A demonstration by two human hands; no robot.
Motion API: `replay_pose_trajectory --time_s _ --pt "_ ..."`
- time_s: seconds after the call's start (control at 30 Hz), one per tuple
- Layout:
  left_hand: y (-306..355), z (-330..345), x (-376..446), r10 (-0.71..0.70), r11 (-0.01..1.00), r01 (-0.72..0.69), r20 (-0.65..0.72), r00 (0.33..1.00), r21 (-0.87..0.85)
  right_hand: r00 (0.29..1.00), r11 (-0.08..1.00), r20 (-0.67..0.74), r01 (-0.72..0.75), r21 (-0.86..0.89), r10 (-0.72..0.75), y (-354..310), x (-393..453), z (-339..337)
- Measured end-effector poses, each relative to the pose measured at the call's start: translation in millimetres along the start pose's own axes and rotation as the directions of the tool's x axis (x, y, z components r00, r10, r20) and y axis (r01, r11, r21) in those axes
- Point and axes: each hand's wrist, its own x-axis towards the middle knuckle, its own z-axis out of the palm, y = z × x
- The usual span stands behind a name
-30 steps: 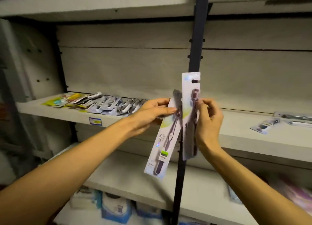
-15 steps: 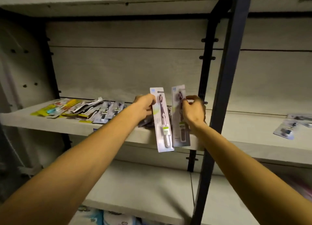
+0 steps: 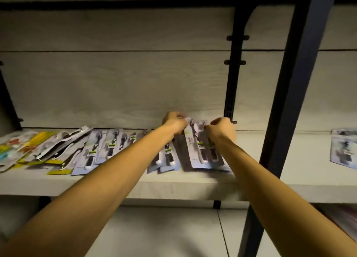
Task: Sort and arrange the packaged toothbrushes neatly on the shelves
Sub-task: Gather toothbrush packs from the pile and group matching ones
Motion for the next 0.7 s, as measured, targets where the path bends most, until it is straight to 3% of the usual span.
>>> replay_pose_trajectory --time_s 0.1,0.17,0.3,0.47,0.7 --pt "-9.8 6.4 2.2 0.111 0.936 -0.178 0.225 0.968 0.302 0.995 0.988 0.097 0.027 -0.153 -0.012 -0.7 -6.8 5.6" --pt "-11.7 7.9 -0.6 0.164 0.899 -0.275 0.319 0.934 0.342 0.993 0.986 0.109 0.063 -0.153 -0.046 -0.9 -10.8 4.5" --pt "-13.2 -5.0 -10.4 0.223 0.78 -0.402 0.387 0.895 0.479 0.988 0.973 0.117 0.119 -0.196 -0.097 1.7 -21.5 -4.9" --pt "-12.5 -33.4 -38.8 0.319 0.651 -0.541 0.455 0.832 0.532 0.979 0.92 0.104 0.202 -0.335 -0.177 7.5 -50.4 -27.6" --pt "-19.5 -59.1 -91.0 0.353 0.515 -0.616 0.507 0.786 0.596 0.934 0.815 0.281 0.335 -0.473 -0.221 27.2 -114.0 -45.2"
